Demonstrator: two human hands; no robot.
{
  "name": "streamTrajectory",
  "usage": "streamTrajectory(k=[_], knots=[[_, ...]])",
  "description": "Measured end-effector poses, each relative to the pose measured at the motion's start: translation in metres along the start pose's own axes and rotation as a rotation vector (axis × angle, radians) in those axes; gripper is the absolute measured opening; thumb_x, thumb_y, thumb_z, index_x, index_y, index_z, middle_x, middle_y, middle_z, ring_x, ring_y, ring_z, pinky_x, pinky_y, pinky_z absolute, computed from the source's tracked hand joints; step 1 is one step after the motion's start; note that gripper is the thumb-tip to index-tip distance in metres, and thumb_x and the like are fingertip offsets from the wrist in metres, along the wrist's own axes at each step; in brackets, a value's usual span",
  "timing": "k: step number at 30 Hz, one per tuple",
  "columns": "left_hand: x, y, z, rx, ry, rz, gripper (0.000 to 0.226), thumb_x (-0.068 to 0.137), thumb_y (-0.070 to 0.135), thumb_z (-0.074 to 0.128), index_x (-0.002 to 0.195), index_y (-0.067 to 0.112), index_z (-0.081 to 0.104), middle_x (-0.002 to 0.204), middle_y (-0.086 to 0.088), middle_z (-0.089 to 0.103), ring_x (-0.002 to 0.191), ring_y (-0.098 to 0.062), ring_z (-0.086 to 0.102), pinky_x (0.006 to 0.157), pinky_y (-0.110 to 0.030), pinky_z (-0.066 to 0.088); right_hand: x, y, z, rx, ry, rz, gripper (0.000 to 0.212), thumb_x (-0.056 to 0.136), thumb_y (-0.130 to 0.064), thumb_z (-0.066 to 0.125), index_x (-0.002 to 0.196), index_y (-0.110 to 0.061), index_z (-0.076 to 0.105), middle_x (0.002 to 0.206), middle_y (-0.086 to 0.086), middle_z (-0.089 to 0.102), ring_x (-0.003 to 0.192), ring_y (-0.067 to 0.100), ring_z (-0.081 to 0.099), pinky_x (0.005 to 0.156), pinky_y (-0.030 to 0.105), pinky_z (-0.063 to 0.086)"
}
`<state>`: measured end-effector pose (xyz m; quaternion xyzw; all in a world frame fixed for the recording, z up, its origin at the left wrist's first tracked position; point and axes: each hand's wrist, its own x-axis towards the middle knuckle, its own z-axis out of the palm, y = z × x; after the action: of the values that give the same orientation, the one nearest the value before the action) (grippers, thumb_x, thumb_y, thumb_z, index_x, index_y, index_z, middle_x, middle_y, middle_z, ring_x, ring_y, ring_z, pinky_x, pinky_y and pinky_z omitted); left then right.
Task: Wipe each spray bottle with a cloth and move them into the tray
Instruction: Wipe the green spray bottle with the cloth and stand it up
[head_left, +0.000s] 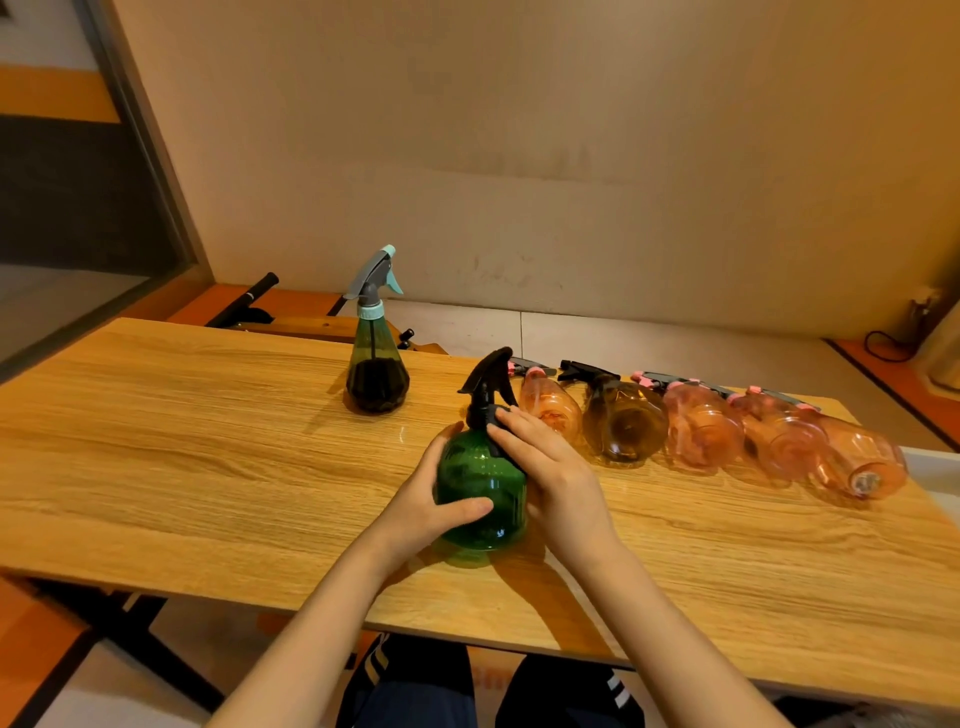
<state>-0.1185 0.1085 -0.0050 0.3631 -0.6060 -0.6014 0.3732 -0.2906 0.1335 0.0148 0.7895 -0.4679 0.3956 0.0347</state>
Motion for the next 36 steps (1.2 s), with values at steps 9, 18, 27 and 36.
streamTrajectory(k=[9,18,27,36], knots=[[0.007,0.003,0.005,0.213,0.011,0.077,0.09,0.076,0.013,0.079,0.129,0.058,0.022,0.141,0.022,0.033,0.121,0.008,0.043,0.097,-0.021,0.047,0.001,-0.006,-0.005,-0.03,0.004,-0.063,0.06,0.064,0.008,0.076,0.12,-0.005,0.06,0.129,0.012,0.056,0.126,0.022,0.041,0.103,0.041,0.035],[0.009,0.003,0.01,-0.08,-0.117,-0.05,0.084,0.052,0.038,0.078,0.127,0.04,0.04,0.128,0.007,0.053,0.106,0.0,0.061,0.079,-0.02,0.053,-0.011,0.007,-0.013,0.03,0.081,0.085,0.042,0.084,-0.021,0.05,0.124,-0.011,0.058,0.133,0.0,0.051,0.128,0.013,0.04,0.104,0.036,0.036],[0.009,-0.01,0.022,0.29,0.096,0.035,0.09,0.059,0.043,0.084,0.129,0.052,0.028,0.14,0.011,0.035,0.13,-0.011,0.039,0.106,-0.038,0.044,-0.015,0.006,-0.005,0.019,0.102,0.056,0.061,0.068,0.01,0.071,0.124,-0.009,0.057,0.132,0.004,0.052,0.129,0.017,0.04,0.107,0.034,0.034],[0.019,-0.008,0.013,-0.063,-0.111,-0.067,0.116,0.05,0.029,0.085,0.147,0.034,0.022,0.139,0.002,0.045,0.12,-0.014,0.056,0.09,-0.032,0.053,-0.018,0.01,-0.005,0.149,0.16,0.124,0.055,0.075,0.013,0.064,0.123,-0.011,0.058,0.133,-0.002,0.05,0.128,0.012,0.042,0.107,0.027,0.034]])
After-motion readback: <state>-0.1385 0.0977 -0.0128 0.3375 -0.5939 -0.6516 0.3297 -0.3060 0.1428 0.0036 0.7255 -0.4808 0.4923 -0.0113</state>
